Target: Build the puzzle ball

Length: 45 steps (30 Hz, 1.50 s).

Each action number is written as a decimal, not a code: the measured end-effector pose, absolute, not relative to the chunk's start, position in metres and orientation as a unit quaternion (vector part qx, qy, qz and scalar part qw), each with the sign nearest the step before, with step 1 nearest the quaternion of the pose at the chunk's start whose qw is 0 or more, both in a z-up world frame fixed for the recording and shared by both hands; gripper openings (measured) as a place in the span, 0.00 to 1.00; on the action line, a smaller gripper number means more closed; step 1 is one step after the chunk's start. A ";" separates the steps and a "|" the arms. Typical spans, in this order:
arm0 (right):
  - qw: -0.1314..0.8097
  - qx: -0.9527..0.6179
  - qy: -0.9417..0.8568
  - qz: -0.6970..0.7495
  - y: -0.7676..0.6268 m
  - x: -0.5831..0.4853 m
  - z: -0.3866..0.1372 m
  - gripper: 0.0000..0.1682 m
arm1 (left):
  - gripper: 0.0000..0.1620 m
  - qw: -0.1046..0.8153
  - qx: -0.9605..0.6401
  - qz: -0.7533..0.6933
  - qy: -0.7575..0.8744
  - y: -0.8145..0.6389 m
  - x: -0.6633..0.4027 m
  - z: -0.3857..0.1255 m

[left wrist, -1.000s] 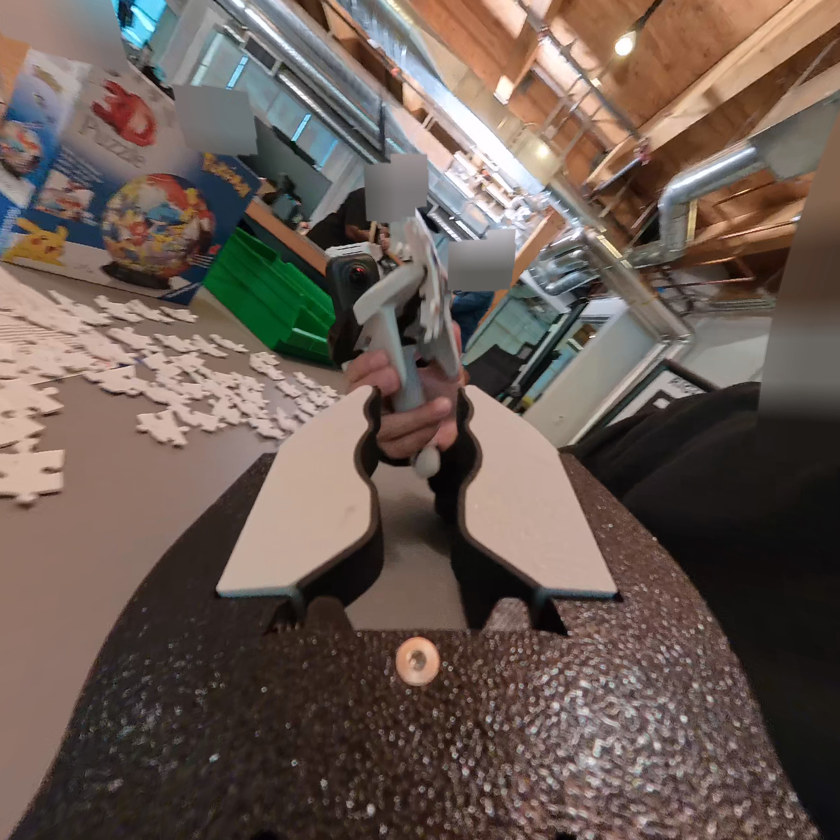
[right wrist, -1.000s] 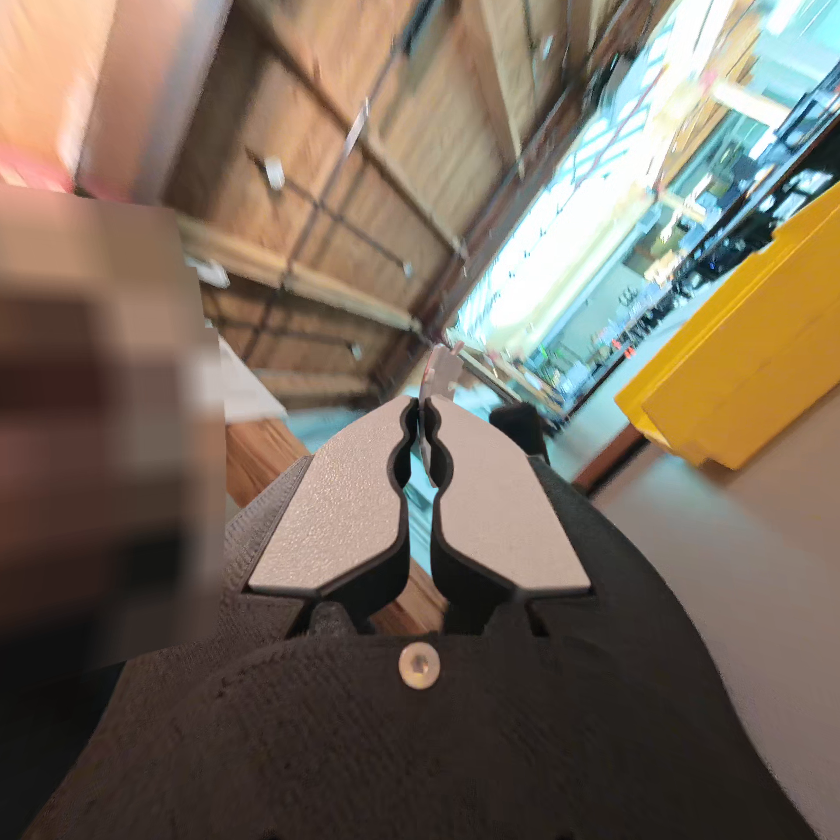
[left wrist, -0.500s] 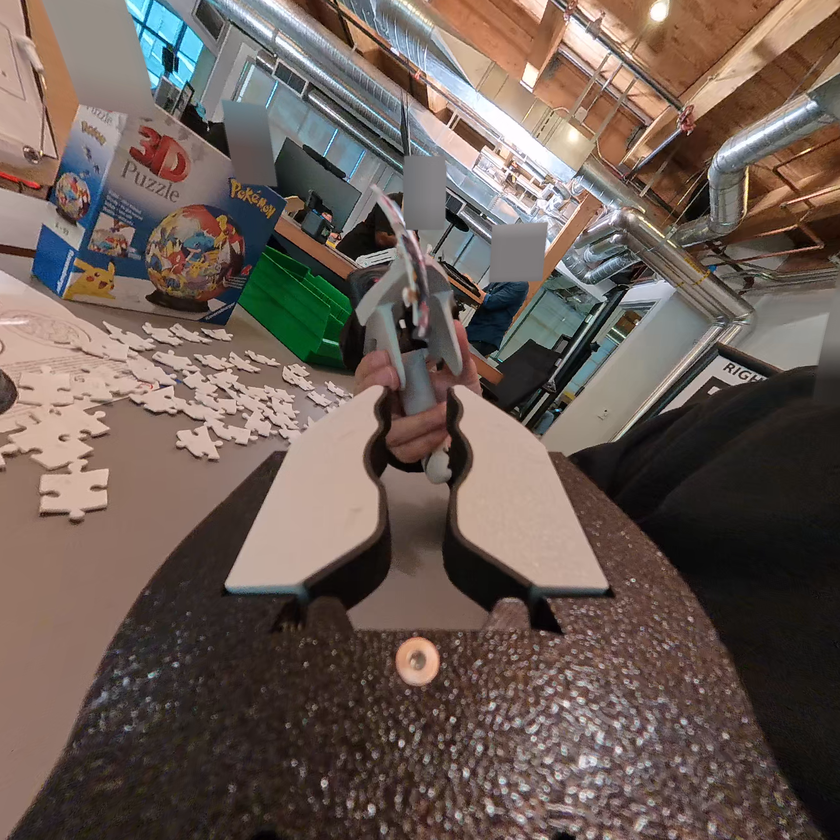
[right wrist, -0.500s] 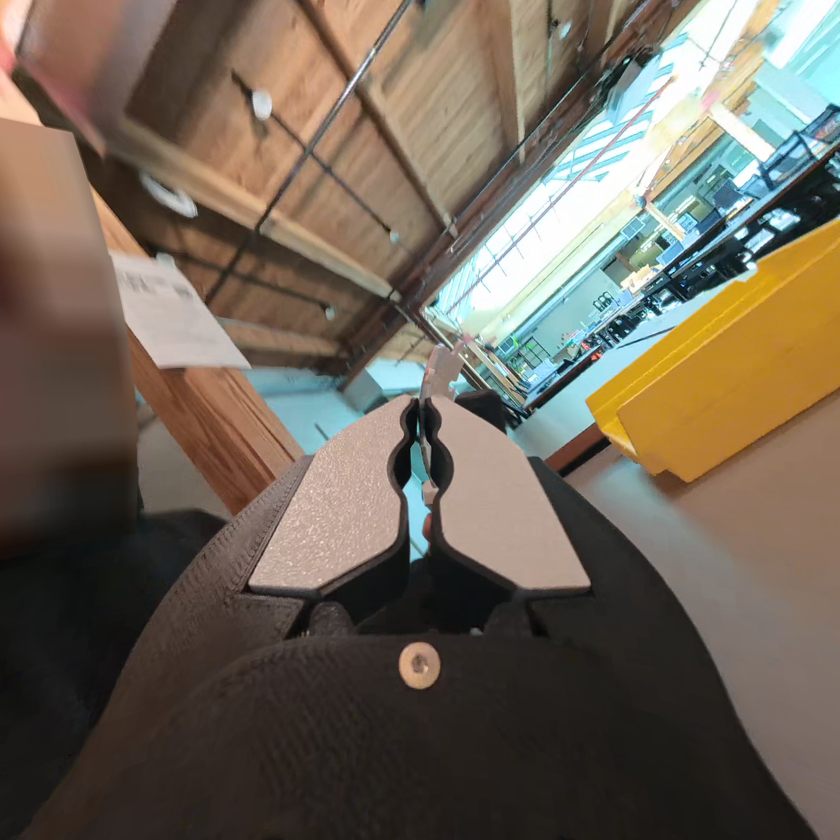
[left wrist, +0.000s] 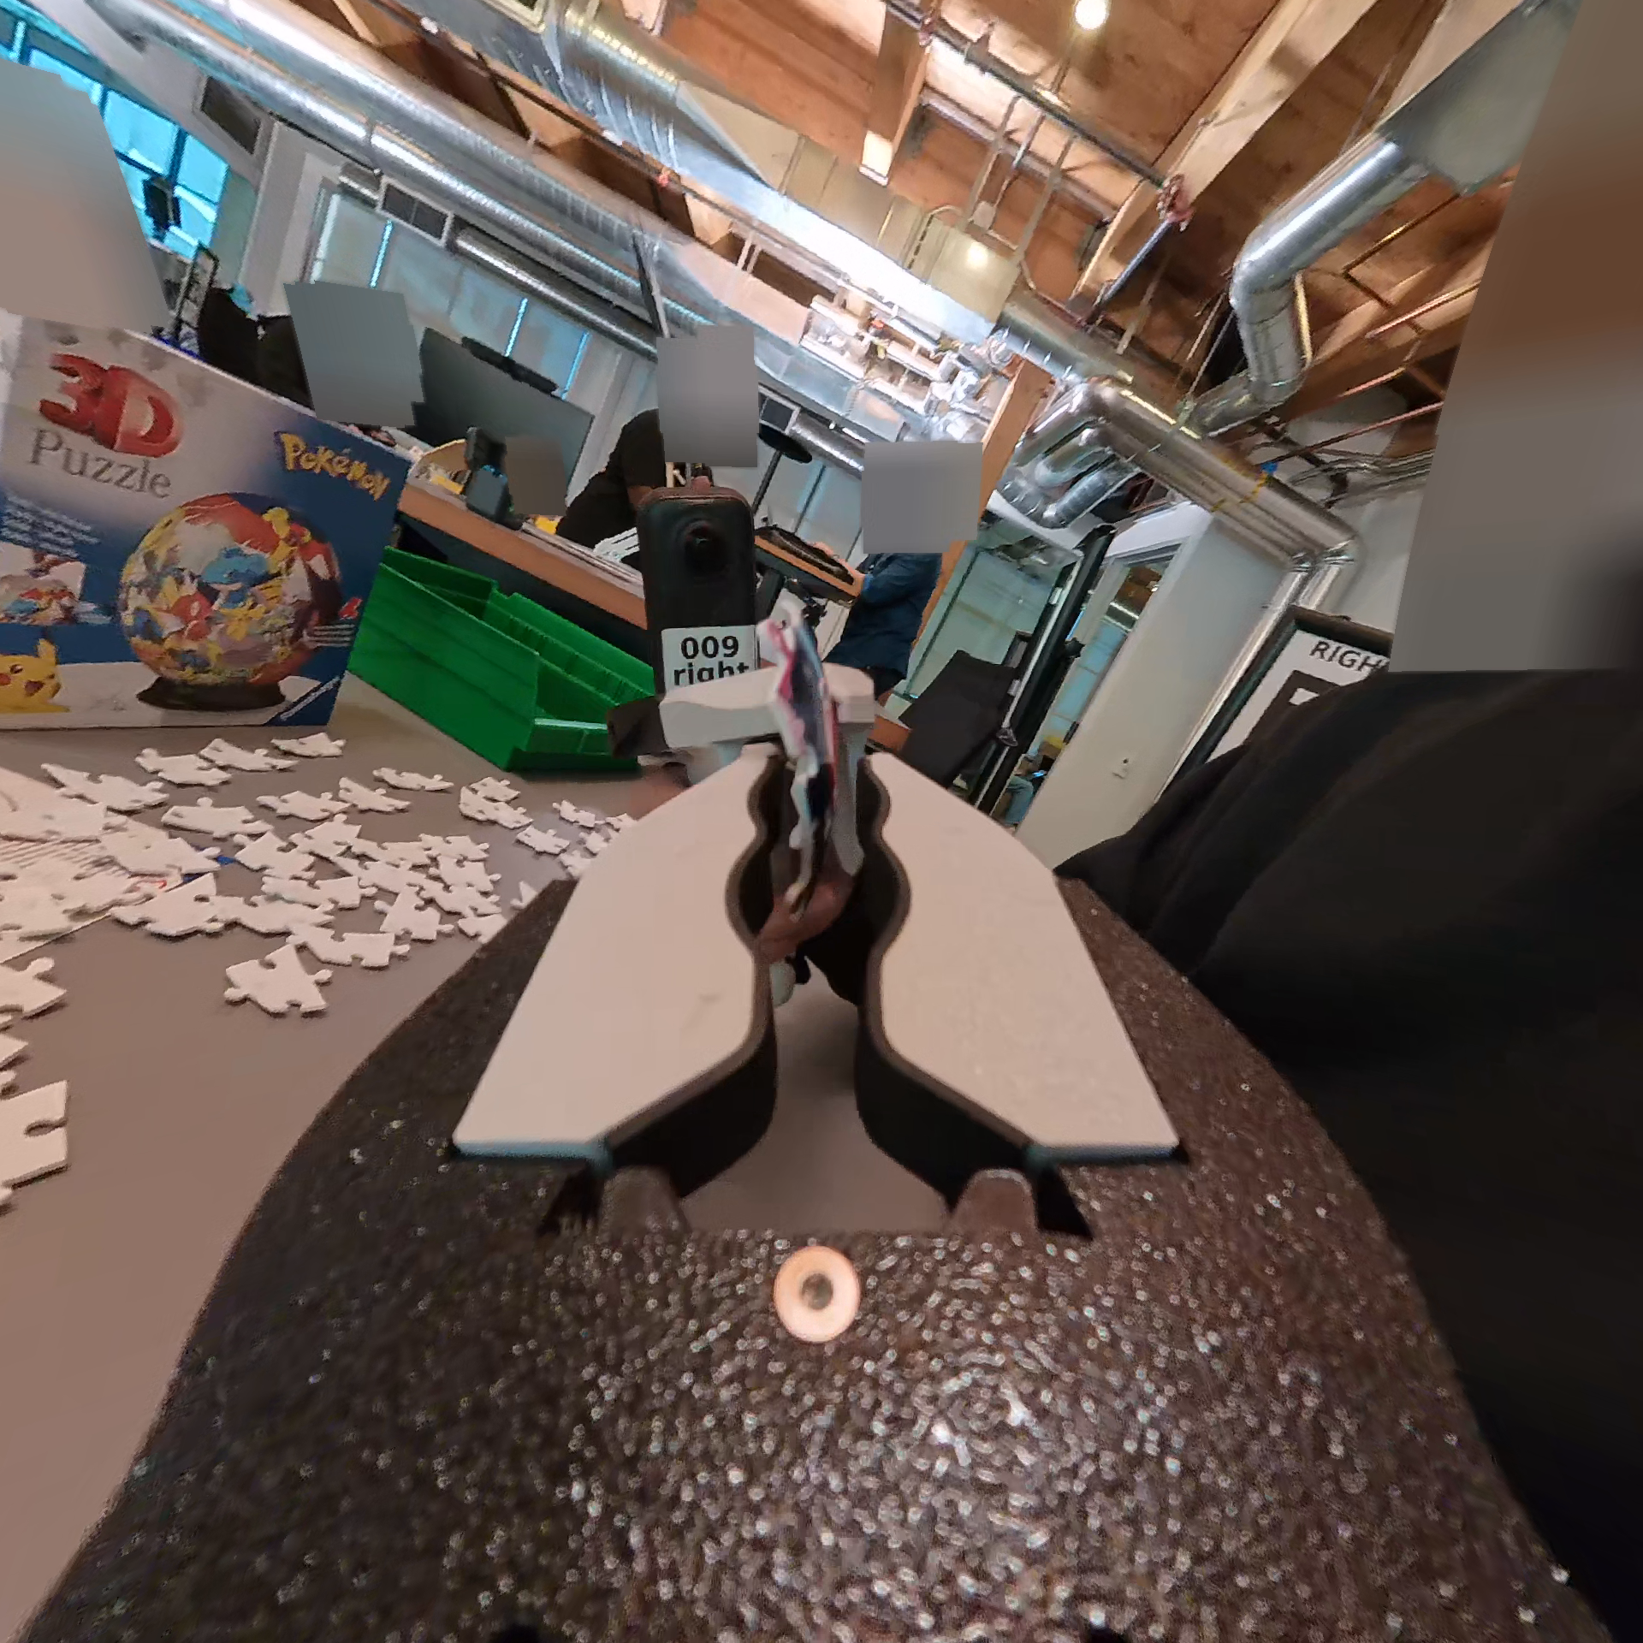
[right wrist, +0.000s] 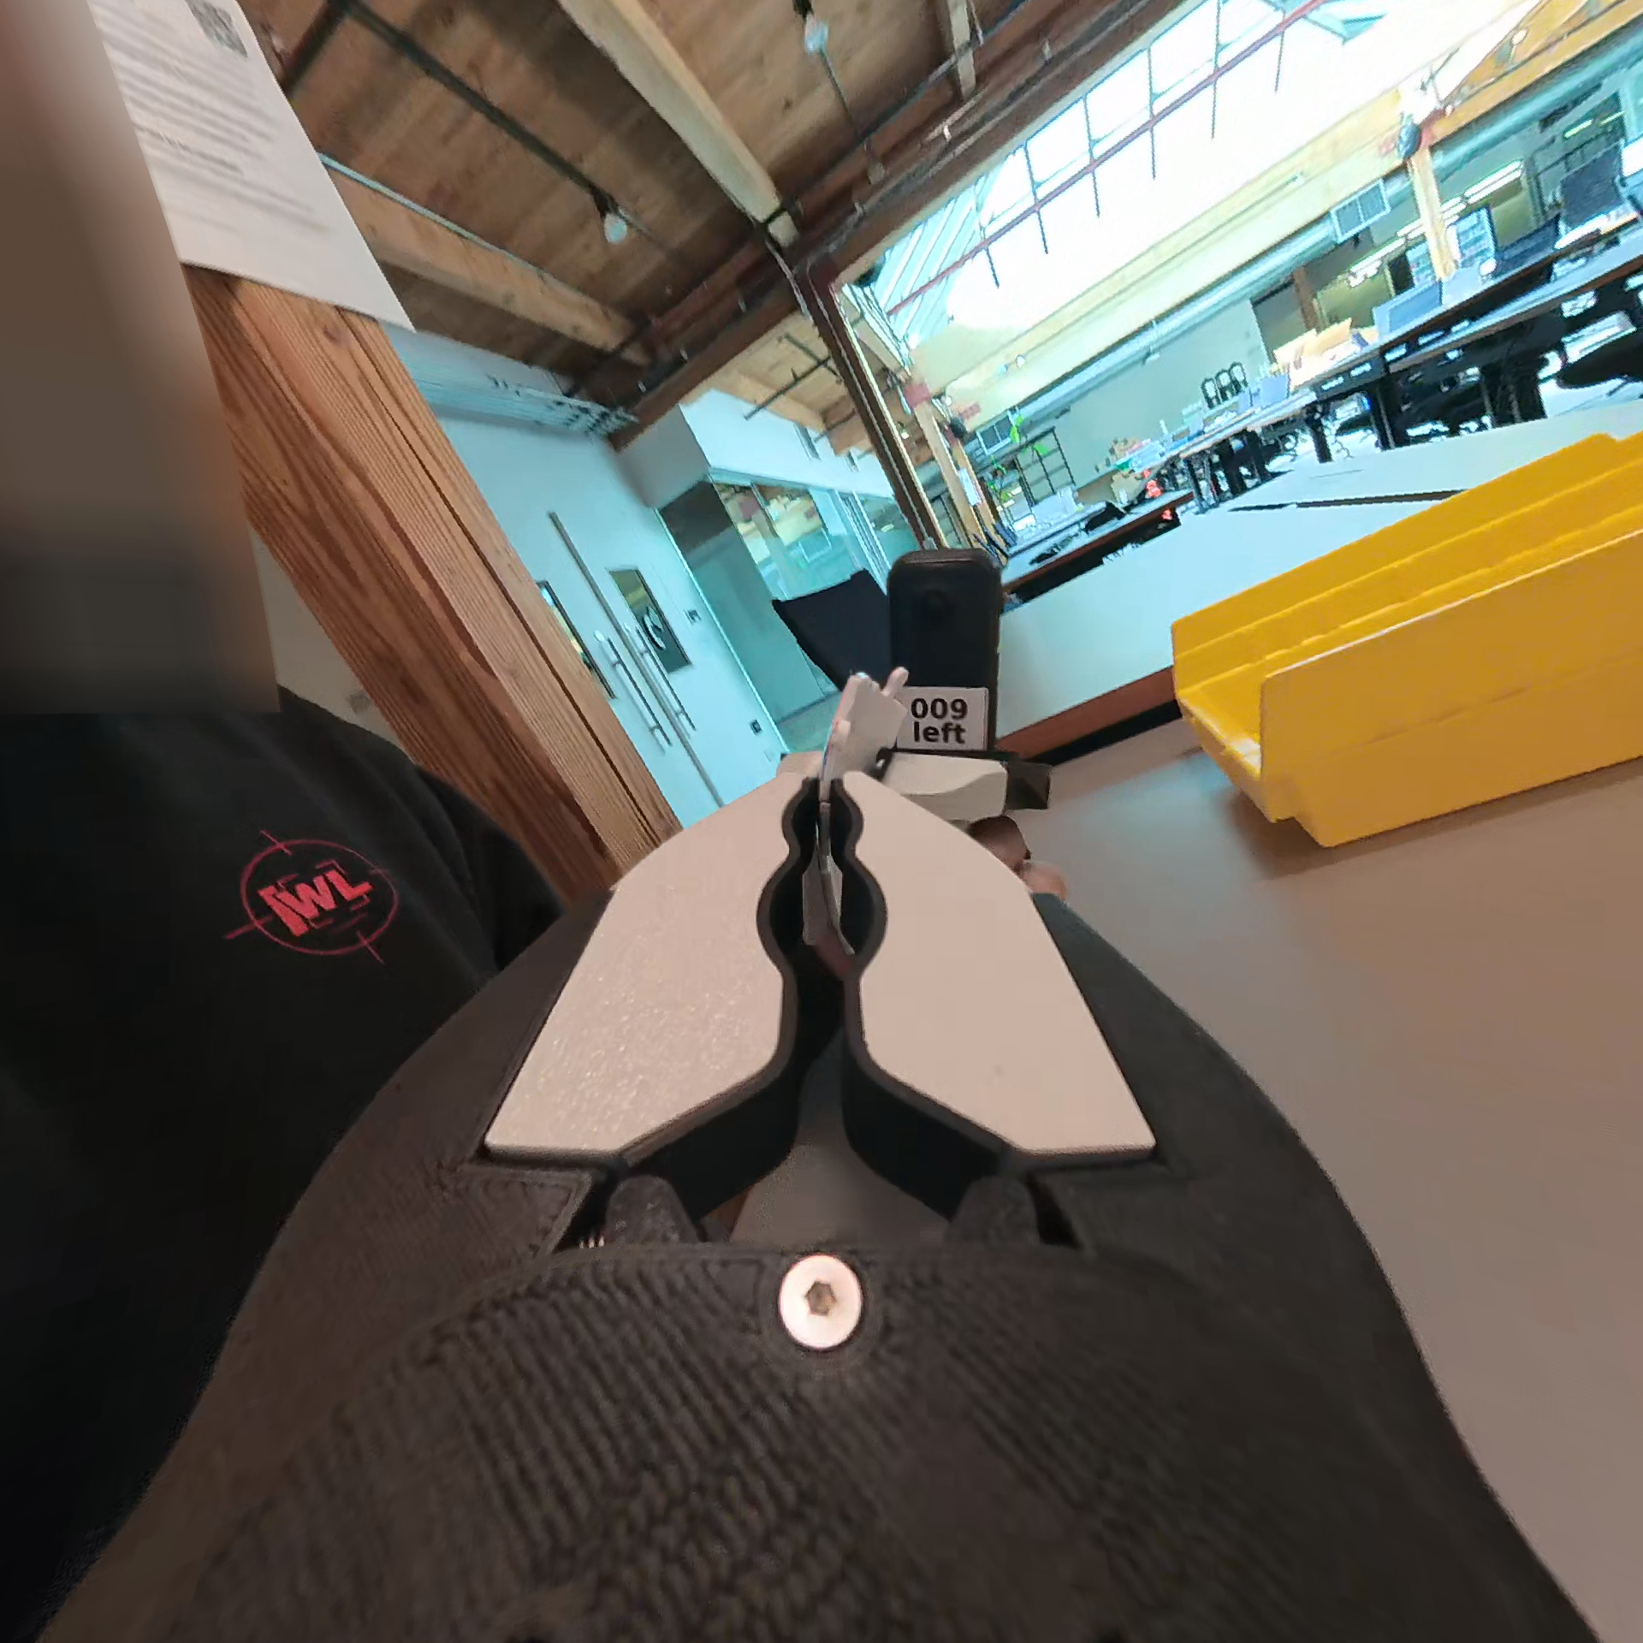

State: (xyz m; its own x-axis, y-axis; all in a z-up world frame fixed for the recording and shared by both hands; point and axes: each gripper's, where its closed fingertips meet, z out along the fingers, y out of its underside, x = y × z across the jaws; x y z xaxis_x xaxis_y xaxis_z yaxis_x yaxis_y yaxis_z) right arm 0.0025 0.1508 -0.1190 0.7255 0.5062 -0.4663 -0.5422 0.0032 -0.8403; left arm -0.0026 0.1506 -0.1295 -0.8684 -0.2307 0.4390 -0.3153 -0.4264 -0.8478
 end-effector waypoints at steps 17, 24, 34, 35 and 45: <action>0.676 -0.708 0.026 0.205 0.135 0.035 -0.150 0.25 | 0.01 -0.086 0.216 0.759 -0.608 0.162 -0.009 -0.138; 0.563 -0.819 0.093 0.058 0.122 0.082 -0.211 0.33 | 0.01 -0.098 0.266 0.757 -0.589 0.191 -0.003 -0.136; 0.507 -0.859 0.029 -0.063 0.155 0.105 -0.233 0.38 | 0.01 -0.077 0.248 0.816 -0.516 0.219 -0.012 -0.122; 0.494 -0.867 0.028 -0.065 0.159 0.110 -0.237 0.38 | 0.01 -0.089 0.247 0.809 -0.525 0.218 -0.011 -0.124; 0.420 -0.904 0.043 -0.068 0.181 0.141 -0.263 0.32 | 0.01 -0.062 0.271 0.807 -0.521 0.219 -0.008 -0.123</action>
State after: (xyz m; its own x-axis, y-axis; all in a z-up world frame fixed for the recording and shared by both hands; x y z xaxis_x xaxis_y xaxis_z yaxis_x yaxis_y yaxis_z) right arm 0.1409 0.1808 -0.2631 0.9872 -0.1337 0.0864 -0.0202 -0.6434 -0.7652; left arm -0.0078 0.2195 -0.1234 -0.8452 -0.3828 0.3730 -0.1829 -0.4487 -0.8748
